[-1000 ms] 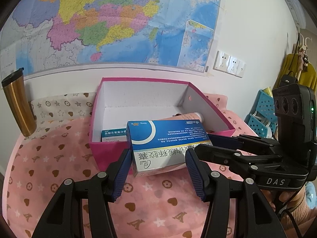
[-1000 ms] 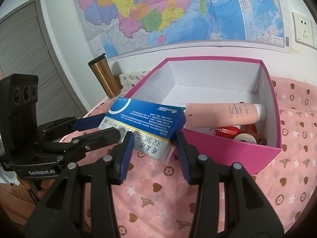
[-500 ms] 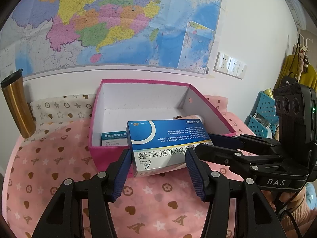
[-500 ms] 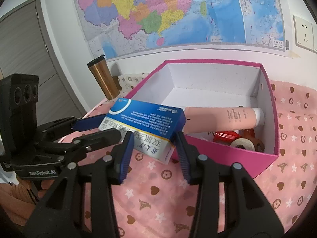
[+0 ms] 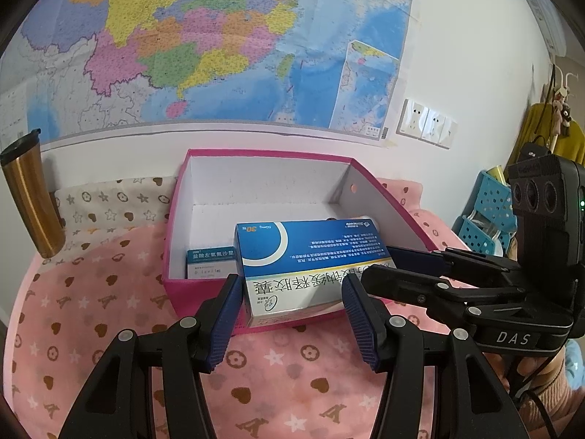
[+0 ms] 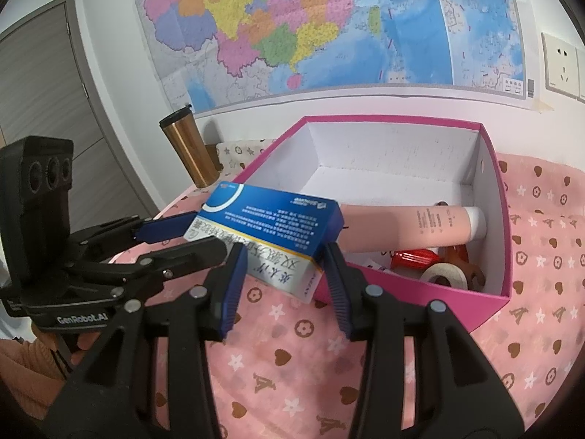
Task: Organize rigid objects
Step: 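Lower the medicine box into the magenta box with the right gripper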
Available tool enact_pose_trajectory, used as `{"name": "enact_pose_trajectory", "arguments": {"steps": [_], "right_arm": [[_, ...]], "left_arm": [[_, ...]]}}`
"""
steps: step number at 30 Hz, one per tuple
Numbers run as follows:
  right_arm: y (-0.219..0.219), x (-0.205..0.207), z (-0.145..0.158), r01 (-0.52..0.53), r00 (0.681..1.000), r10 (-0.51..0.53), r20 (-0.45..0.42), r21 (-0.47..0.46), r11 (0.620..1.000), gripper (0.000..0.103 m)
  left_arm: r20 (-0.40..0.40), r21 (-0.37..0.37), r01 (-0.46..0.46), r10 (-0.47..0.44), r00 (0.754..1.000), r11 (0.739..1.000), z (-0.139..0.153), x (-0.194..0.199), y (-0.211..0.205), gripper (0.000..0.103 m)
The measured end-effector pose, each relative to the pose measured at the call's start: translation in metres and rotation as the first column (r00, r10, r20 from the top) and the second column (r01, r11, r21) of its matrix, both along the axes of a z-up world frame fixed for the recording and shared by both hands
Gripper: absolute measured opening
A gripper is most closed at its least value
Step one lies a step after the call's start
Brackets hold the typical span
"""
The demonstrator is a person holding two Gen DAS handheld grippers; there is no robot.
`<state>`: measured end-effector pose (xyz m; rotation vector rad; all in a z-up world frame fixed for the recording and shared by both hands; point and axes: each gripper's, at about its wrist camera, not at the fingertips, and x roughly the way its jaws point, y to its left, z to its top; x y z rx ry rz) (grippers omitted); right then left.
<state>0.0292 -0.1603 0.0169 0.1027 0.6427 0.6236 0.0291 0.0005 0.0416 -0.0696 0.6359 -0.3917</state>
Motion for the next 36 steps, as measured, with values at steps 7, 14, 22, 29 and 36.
{"name": "enact_pose_trajectory", "arguments": {"steps": [7,14,22,29,36], "right_arm": [[-0.001,0.002,0.002,0.002,1.0,-0.002,-0.001,0.005,1.0,0.047],[-0.001,0.004,0.003,0.005,1.0,-0.005,0.001,0.007,1.0,0.046],[-0.001,0.007,0.004,0.006,1.0,-0.006,0.003,0.005,1.0,0.047],[-0.001,0.007,0.005,0.005,1.0,-0.005,0.002,0.007,1.0,0.047],[-0.002,0.011,0.006,0.009,1.0,-0.009,-0.005,0.013,1.0,0.046]], "left_arm": [[0.005,0.002,-0.001,0.001,1.0,1.0,0.001,0.002,0.0,0.056],[0.007,0.002,0.0,0.0,1.0,1.0,0.001,0.003,-0.001,0.056],[0.007,0.003,0.0,0.0,1.0,1.0,0.001,0.005,-0.001,0.056],[0.006,0.006,-0.004,0.004,1.0,1.0,0.002,0.008,-0.001,0.056],[0.001,-0.001,-0.007,0.007,1.0,1.0,0.002,0.014,0.001,0.056]]}}
